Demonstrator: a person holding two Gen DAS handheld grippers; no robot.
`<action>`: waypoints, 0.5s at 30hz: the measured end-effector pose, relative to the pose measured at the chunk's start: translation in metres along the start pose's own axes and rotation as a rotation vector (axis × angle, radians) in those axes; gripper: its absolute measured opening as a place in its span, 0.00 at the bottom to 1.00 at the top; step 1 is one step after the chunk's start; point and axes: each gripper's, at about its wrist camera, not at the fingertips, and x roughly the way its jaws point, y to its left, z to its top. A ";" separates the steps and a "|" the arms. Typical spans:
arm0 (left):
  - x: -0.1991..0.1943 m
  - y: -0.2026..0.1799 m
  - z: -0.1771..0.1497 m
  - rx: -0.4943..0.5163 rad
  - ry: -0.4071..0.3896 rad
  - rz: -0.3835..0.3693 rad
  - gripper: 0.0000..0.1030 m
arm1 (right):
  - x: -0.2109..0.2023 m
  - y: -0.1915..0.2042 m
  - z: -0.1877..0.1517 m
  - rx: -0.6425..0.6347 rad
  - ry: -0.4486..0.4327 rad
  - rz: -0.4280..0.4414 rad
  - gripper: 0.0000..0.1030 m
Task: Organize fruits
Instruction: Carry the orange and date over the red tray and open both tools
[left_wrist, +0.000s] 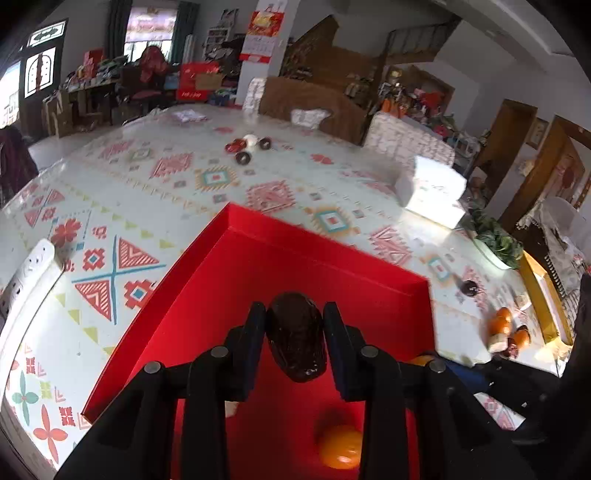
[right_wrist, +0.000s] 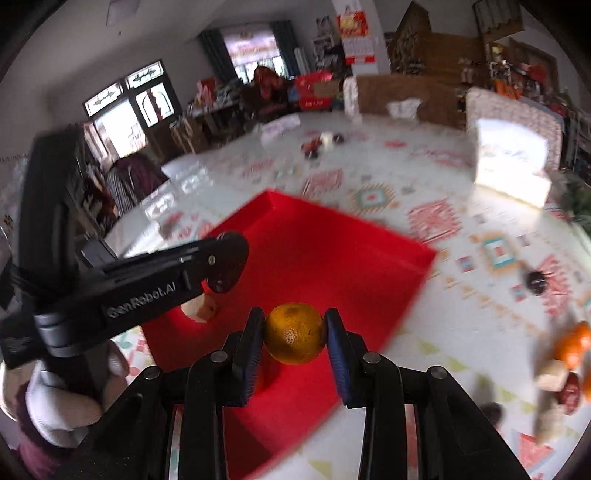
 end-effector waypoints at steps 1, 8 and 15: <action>0.004 0.004 0.000 -0.010 0.007 0.000 0.30 | 0.008 0.001 -0.001 -0.006 0.011 -0.004 0.35; 0.015 0.014 -0.001 -0.046 0.032 -0.005 0.30 | 0.036 0.005 -0.005 -0.037 0.041 -0.029 0.37; 0.003 0.007 0.000 -0.043 0.012 -0.012 0.43 | 0.017 0.004 -0.002 -0.031 0.001 -0.023 0.37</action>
